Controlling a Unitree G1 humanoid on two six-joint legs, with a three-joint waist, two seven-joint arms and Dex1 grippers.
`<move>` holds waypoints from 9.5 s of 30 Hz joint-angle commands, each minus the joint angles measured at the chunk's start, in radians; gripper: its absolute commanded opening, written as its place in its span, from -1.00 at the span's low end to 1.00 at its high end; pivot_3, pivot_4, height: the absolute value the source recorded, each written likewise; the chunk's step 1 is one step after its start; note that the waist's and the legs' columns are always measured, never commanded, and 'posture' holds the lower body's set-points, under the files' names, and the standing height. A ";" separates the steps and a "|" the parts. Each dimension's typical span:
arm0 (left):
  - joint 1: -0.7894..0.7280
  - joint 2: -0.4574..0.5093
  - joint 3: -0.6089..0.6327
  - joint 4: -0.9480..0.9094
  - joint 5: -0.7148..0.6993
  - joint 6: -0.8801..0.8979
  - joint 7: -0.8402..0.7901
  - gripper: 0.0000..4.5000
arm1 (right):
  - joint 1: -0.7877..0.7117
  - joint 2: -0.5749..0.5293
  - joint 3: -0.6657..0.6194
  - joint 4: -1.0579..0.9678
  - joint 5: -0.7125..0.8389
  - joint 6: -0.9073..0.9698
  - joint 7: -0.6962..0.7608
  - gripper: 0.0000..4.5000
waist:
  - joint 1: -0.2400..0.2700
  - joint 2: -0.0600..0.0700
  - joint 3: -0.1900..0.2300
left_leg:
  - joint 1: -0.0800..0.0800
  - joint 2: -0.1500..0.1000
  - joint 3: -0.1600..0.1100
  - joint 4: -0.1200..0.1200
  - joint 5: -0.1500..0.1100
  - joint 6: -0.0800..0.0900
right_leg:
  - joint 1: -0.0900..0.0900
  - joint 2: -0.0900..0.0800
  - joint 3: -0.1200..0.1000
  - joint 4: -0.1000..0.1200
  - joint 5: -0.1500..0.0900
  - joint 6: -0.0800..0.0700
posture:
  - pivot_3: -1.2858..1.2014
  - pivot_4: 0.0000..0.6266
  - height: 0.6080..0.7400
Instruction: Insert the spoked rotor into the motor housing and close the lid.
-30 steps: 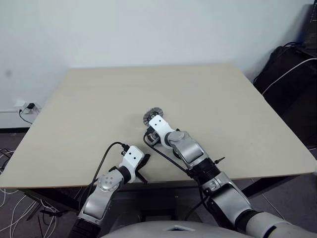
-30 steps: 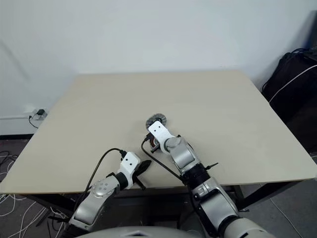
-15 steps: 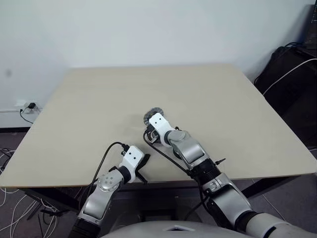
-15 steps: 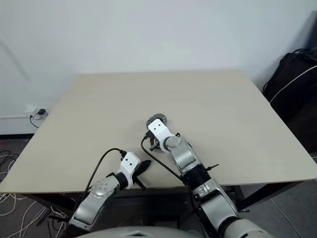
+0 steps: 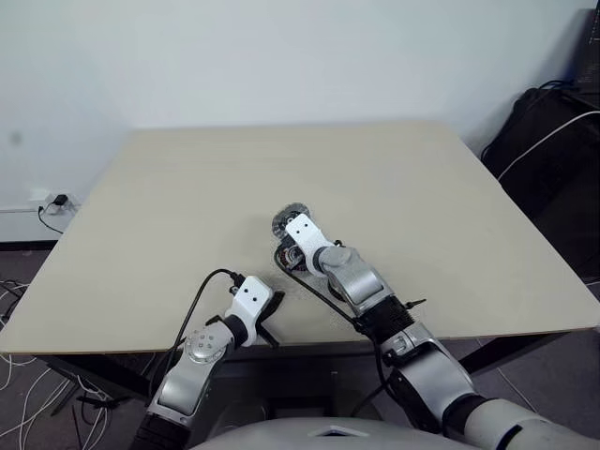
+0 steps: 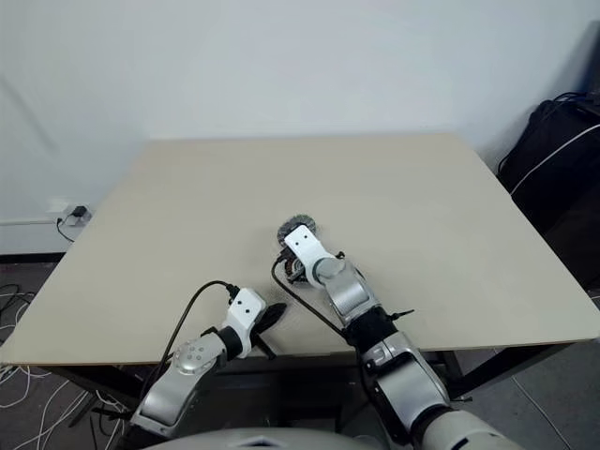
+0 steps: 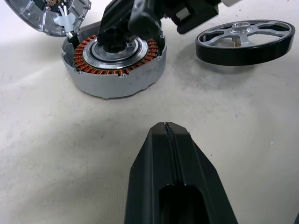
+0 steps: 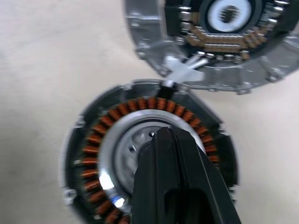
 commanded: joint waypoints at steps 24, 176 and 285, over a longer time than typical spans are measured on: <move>-0.019 -0.001 -0.003 -0.035 -0.017 -0.008 -0.017 -1.00 | 0.049 -0.028 0.033 -0.155 0.006 0.054 0.064 -0.99 | 0.000 0.000 0.000 | -0.001 0.000 0.000 0.000 0.000 0.000 | -0.001 0.000 0.000 0.000 0.000 0.000 | 0.03 -1.00 1.00; 0.021 0.061 0.032 -0.144 -0.028 0.047 0.013 -1.00 | 0.182 0.238 -0.682 -0.207 1.158 0.238 -0.239 -0.82 | -0.001 0.008 0.006 | -0.004 0.004 0.003 0.000 -0.001 0.003 | -0.002 0.000 0.001 -0.005 0.000 0.000 | 0.03 -1.00 1.00; 0.000 0.032 0.003 -0.108 -0.031 0.039 0.004 -1.00 | 0.271 0.092 -0.665 -0.315 1.079 0.208 -0.188 0.98 | 0.001 0.010 0.000 | -0.001 0.001 0.002 0.002 -0.001 0.005 | 0.002 0.000 0.003 -0.004 0.001 0.001 | 0.03 -1.00 1.00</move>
